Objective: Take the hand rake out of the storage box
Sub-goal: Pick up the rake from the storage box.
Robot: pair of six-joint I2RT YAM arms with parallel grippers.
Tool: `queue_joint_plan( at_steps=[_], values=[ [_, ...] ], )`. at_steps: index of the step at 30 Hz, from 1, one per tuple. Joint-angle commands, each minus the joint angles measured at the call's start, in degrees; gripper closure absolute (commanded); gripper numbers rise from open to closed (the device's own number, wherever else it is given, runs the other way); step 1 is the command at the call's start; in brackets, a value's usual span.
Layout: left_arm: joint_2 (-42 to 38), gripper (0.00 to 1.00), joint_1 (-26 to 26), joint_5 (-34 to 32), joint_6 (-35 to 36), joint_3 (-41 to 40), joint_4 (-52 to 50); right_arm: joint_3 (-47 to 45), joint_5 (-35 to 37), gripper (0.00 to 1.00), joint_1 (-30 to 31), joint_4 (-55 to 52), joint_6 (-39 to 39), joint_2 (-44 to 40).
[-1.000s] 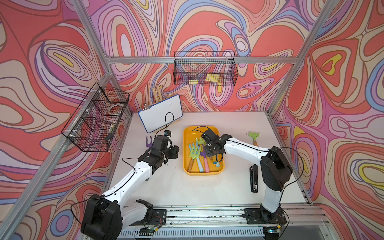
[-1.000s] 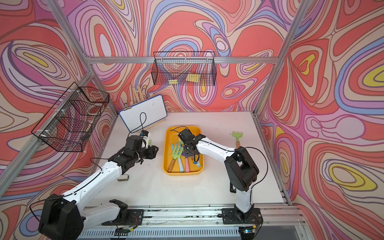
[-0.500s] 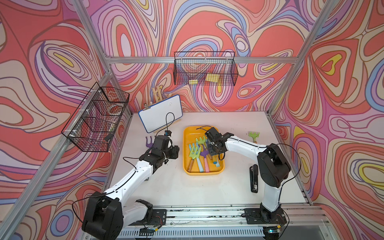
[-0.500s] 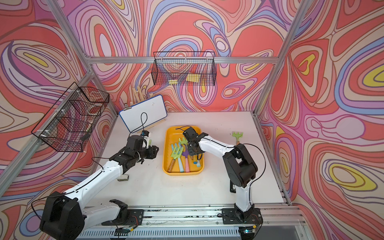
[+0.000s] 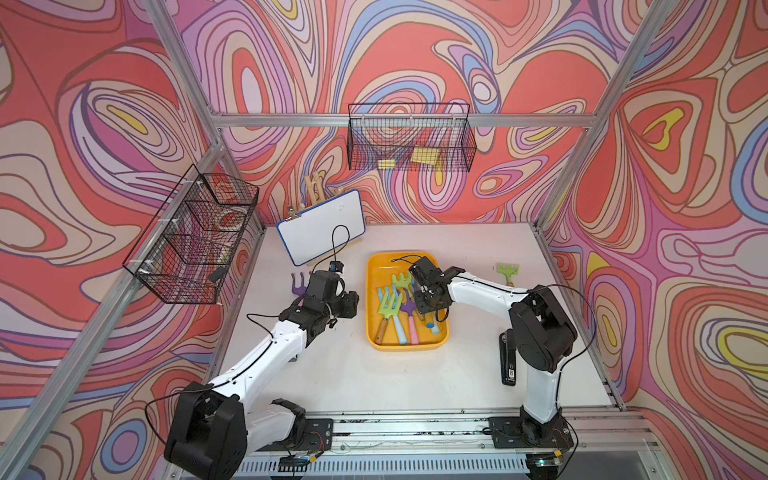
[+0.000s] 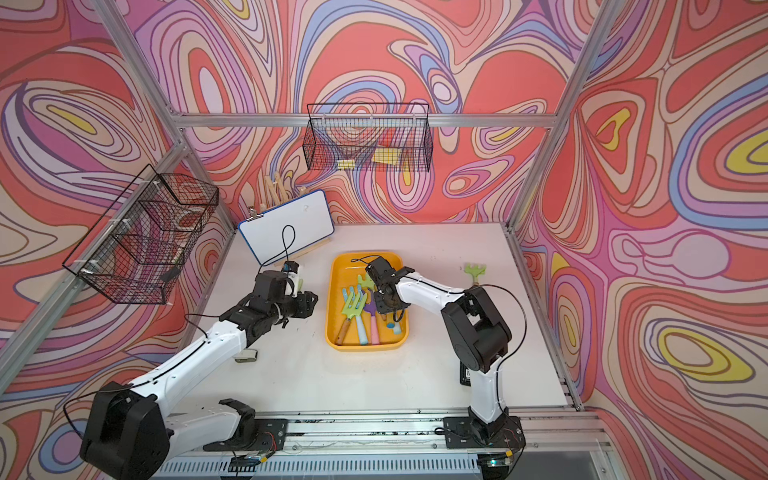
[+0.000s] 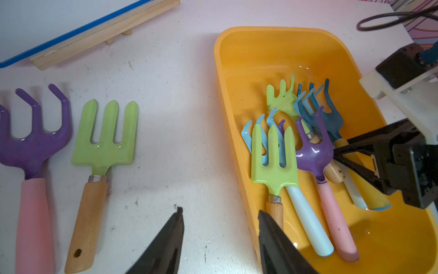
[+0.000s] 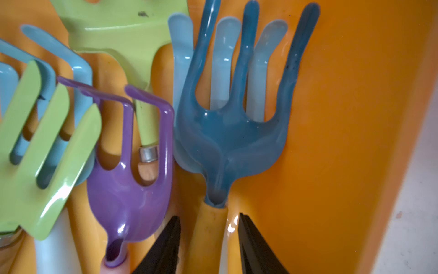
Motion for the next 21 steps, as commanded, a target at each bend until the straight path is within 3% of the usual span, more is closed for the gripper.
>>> queue_joint_plan(
  at_steps=[1, 11, 21],
  values=[
    [0.09, 0.45, -0.14, 0.43, 0.14, -0.46, 0.74, 0.39, -0.51, 0.56, -0.18, -1.16, 0.7, 1.92],
    [-1.23, 0.45, -0.18, 0.46, -0.04, -0.74, 0.38, 1.24, -0.16, 0.7, -0.13, -2.52, 1.08, 1.58],
    [-0.82, 0.45, -0.17, 0.71, -0.04, -0.72, 0.56, 2.15, 2.05, 0.75, -0.08, -3.95, 1.4, -2.42]
  ],
)
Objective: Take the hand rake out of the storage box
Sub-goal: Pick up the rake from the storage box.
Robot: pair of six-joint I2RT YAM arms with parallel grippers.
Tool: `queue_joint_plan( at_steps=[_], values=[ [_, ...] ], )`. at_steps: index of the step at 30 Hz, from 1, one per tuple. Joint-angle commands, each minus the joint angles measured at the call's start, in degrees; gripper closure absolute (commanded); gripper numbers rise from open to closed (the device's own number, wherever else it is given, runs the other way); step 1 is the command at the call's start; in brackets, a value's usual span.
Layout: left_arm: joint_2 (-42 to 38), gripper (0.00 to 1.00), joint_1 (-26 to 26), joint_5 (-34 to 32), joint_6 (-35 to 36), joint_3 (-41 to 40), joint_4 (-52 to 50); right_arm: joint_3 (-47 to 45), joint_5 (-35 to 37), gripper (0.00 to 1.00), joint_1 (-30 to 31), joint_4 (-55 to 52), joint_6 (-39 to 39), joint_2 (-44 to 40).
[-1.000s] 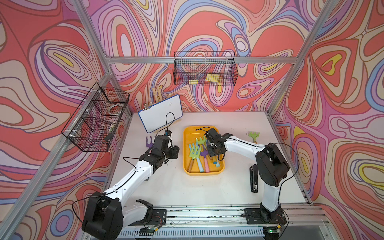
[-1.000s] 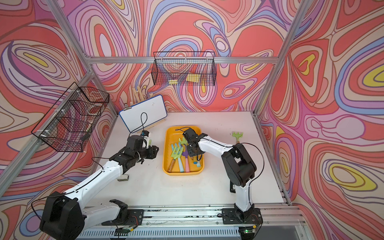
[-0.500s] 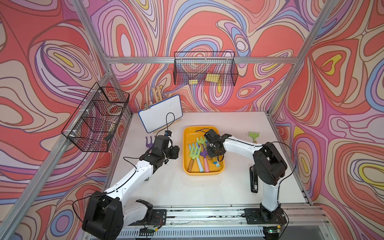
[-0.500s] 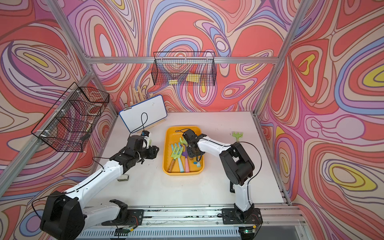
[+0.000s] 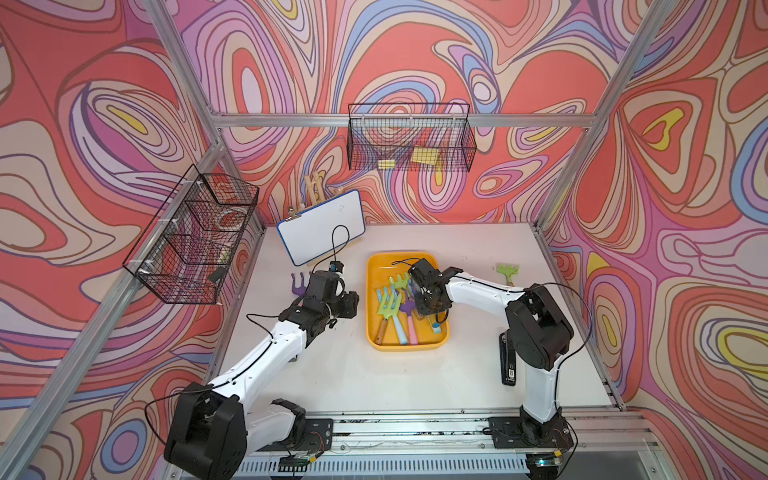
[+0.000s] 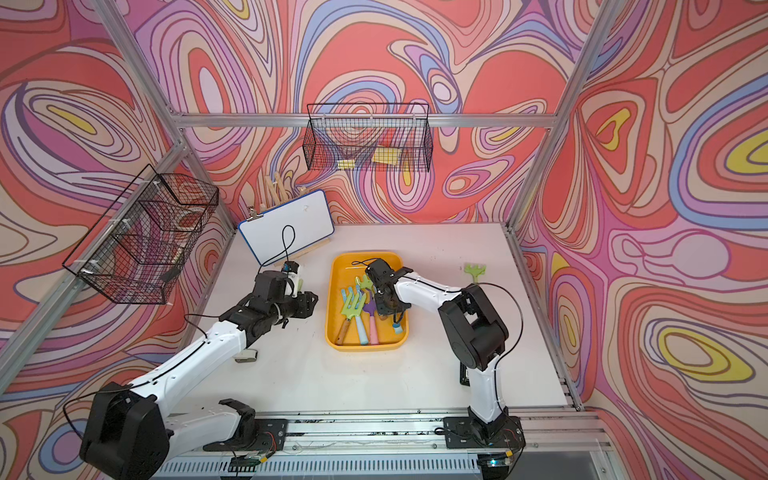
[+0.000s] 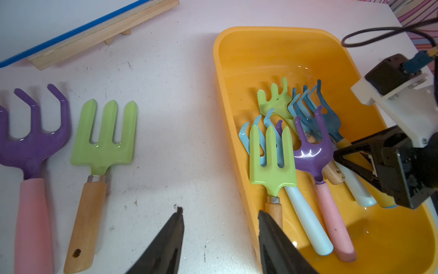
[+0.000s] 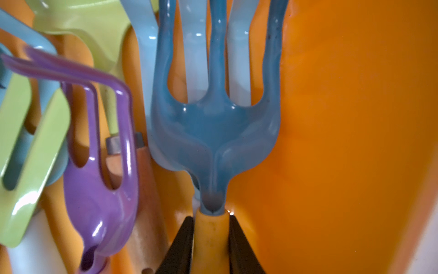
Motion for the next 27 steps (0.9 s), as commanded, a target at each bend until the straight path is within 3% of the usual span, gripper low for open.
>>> queue_joint_plan(
  at_steps=[1, 18, 27],
  values=[
    [-0.81, 0.45, -0.18, 0.53, -0.04, -0.68, 0.56, 1.49, 1.85, 0.75, -0.08, -1.42, 0.25, -3.8],
    [-1.98, 0.46, -0.17, 0.45, -0.04, -1.1, 0.65, -0.22, 6.63, 0.76, 1.78, 0.09, 0.08, -10.19],
    [-1.96, 0.47, -0.17, 0.28, 0.12, -0.95, 0.48, -2.82, 9.54, 0.75, 2.11, 0.63, -1.2, -19.75]
  ],
)
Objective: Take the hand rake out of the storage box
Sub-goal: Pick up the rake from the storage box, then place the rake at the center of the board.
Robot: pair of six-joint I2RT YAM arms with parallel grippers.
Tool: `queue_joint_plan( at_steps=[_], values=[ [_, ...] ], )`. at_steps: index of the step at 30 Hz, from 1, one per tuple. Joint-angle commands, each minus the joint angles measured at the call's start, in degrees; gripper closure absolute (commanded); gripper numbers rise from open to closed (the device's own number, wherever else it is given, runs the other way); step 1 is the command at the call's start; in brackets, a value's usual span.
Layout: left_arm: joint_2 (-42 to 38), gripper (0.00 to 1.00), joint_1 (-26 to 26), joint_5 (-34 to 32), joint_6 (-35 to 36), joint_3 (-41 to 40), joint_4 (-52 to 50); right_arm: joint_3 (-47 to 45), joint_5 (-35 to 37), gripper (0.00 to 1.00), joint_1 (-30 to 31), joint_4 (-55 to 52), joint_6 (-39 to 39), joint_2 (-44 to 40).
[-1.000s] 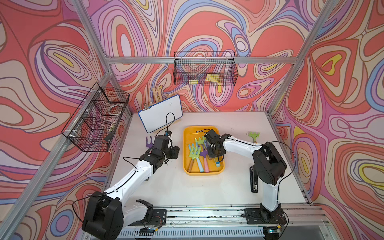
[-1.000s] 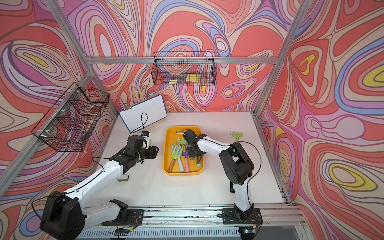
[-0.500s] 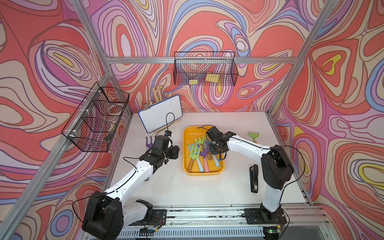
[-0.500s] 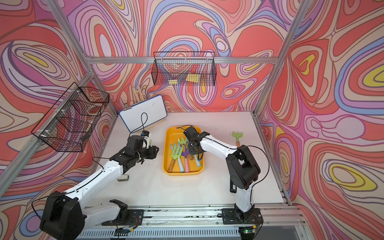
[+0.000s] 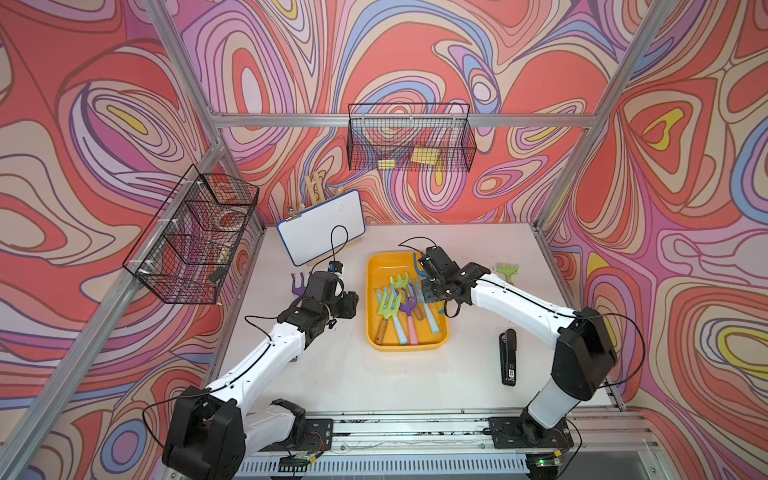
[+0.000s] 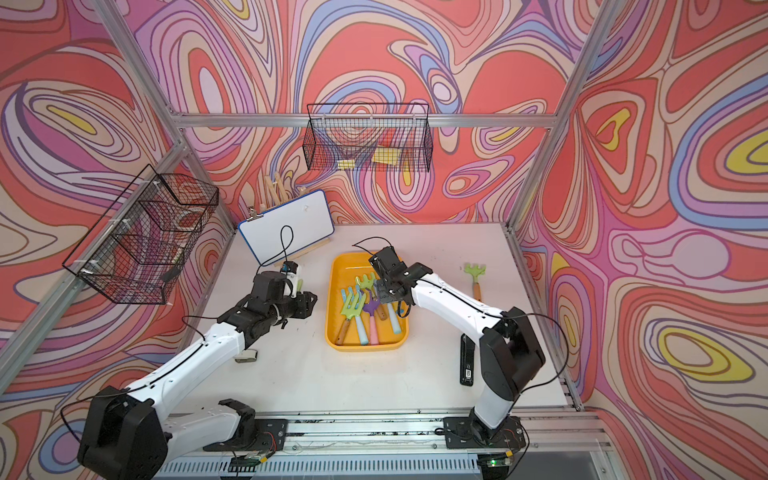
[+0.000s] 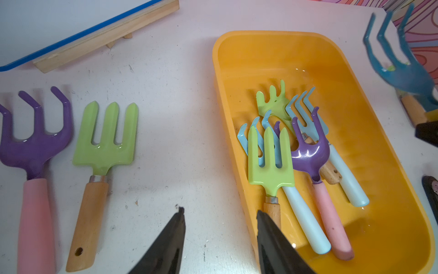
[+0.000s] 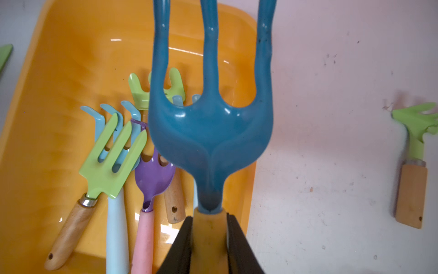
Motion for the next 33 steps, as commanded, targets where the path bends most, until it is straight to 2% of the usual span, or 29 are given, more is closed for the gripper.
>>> queue_joint_plan(
  at_steps=[1, 11, 19, 25, 33],
  values=[
    [-1.04, 0.47, -0.14, 0.26, 0.09, -0.74, 0.45, -1.41, 2.79, 0.75, 0.19, 0.03, -0.79, -3.42],
    [-2.2, 0.48, -0.13, 0.39, 0.05, -0.88, 0.12, -2.24, 6.78, 0.75, -1.17, -3.86, -2.4, -9.95],
    [-2.5, 0.48, -0.18, 0.4, 0.06, -0.92, 0.12, -4.47, 4.5, 0.75, -8.52, -4.08, -5.23, -13.61],
    [-2.65, 0.48, -0.17, 0.39, 0.05, -1.0, 0.03, -5.61, 5.48, 0.75, -11.94, -3.77, -7.77, -12.96],
    [-2.48, 0.48, -0.14, 0.53, 0.05, -0.92, 0.21, -4.72, 7.57, 0.74, -16.52, -3.22, -10.82, -7.8]
  ],
)
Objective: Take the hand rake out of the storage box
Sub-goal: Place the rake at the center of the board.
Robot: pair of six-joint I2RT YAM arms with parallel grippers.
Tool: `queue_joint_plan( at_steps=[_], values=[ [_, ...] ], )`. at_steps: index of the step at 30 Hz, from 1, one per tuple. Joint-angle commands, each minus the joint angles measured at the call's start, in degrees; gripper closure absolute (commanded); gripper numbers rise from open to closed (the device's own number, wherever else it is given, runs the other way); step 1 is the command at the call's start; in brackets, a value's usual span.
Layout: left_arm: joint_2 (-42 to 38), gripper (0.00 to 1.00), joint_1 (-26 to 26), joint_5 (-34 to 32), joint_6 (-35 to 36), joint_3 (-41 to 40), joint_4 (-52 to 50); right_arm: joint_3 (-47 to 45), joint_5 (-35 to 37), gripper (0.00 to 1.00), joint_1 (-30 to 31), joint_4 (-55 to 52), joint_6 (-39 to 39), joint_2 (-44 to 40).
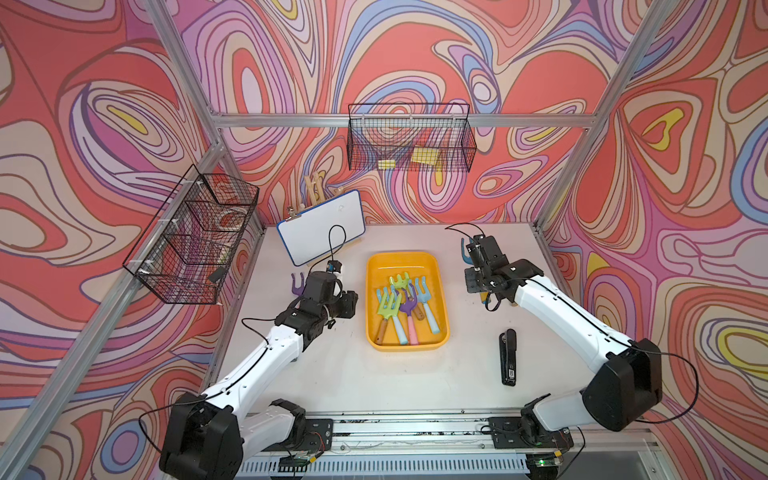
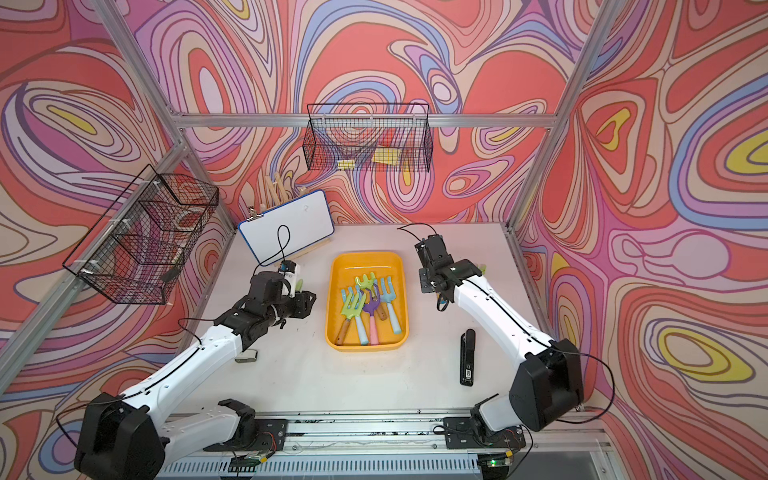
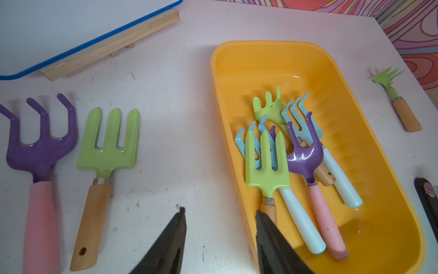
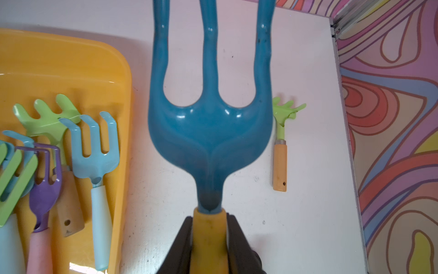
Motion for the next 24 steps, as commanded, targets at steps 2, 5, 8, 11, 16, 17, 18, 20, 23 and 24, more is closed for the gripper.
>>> queue_joint_plan(
  at_steps=[2, 5, 8, 11, 16, 17, 18, 20, 23, 24],
  values=[
    [-0.76, 0.48, -0.16, 0.7, 0.05, -0.81, 0.32, 1.2, 2.1, 0.74, -2.6, 1.0, -2.22, 3.93],
    [-0.89, 0.48, -0.19, 0.91, -0.03, -0.9, 0.49, 1.86, 2.38, 0.74, -4.66, 2.3, -3.22, 6.76],
    [-0.96, 0.48, -0.18, 0.86, -0.03, -0.9, 0.41, 2.62, 3.21, 0.74, -6.9, 3.7, -5.01, 10.15],
    [-1.19, 0.48, -0.18, 0.7, -0.02, -0.99, 0.32, 2.78, 4.12, 0.74, -8.58, 5.12, -6.29, 12.87],
    [-1.2, 0.48, -0.18, 0.43, 0.05, -1.07, 0.41, 3.21, 3.42, 0.74, -11.04, 6.93, -6.82, 14.69],
    [-1.12, 0.48, -0.18, 0.42, 0.13, -0.99, 0.41, 3.33, 3.19, 0.74, -11.61, 7.02, -6.94, 15.0],
    [-1.01, 0.48, -0.21, 0.43, 0.14, -0.99, 0.41, 3.28, 3.25, 0.74, -12.01, 7.28, -7.14, 15.26],
    [-1.07, 0.48, -0.19, 0.43, 0.19, -0.9, 0.41, 3.27, 3.5, 0.74, -12.67, 7.81, -7.41, 15.92],
    [-1.22, 0.48, -0.16, 0.32, 0.23, -1.08, 0.58, 3.35, 4.18, 0.73, -12.9, 8.51, -8.14, 16.35],
    [-1.2, 0.48, -0.15, 0.43, 0.23, -1.08, 0.63, 3.61, 4.68, 0.73, -12.94, 8.73, -8.49, 18.19]
  ],
)
